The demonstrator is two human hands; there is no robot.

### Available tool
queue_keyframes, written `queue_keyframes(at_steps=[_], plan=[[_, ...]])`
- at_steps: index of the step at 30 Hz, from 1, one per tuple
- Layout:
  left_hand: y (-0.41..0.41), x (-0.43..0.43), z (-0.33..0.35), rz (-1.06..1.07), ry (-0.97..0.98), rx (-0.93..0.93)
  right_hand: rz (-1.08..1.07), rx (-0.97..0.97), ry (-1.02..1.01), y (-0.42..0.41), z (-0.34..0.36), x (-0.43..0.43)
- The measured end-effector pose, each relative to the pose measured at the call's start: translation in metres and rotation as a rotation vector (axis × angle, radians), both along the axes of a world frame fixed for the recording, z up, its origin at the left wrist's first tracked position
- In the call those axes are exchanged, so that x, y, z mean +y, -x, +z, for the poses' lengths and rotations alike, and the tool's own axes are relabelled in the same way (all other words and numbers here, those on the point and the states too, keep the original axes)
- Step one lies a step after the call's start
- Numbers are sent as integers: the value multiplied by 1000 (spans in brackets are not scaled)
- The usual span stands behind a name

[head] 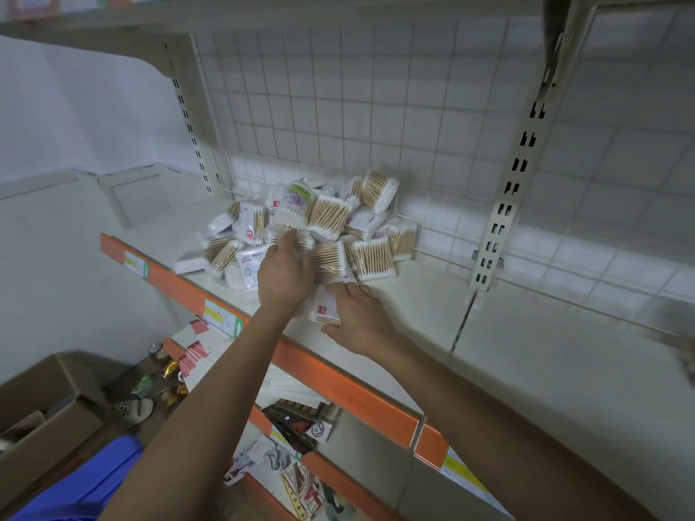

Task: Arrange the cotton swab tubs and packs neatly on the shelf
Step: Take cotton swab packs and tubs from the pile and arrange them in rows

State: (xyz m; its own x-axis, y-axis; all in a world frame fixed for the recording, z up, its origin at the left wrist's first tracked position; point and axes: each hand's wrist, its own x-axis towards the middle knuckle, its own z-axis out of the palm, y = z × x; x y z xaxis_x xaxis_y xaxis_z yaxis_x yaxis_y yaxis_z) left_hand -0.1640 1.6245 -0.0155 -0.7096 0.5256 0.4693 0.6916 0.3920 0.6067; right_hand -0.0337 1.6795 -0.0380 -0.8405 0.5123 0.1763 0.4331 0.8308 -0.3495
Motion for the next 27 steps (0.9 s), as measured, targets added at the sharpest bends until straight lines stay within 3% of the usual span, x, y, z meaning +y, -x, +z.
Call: queue_keyframes(at_steps=[9, 13, 16, 19, 23, 27], plan=[[-32, -9, 0, 76, -245, -8, -152, 229, 225, -35, 20, 17], [-45, -7, -7, -82, -300, -5, -221, 376, 384, -57, 29, 22], [-64, -4, -10, -267, -326, -47, -261, 422, 385, -72, 28, 29], [-84, 5, -14, -352, -279, -174, -339, 476, 412, -95, 30, 33], [-109, 24, -19, -378, -229, -530, -461, 580, 455, -134, 30, 38], [-141, 40, -20, -437, -139, -606, -588, 692, 501, -172, 28, 46]])
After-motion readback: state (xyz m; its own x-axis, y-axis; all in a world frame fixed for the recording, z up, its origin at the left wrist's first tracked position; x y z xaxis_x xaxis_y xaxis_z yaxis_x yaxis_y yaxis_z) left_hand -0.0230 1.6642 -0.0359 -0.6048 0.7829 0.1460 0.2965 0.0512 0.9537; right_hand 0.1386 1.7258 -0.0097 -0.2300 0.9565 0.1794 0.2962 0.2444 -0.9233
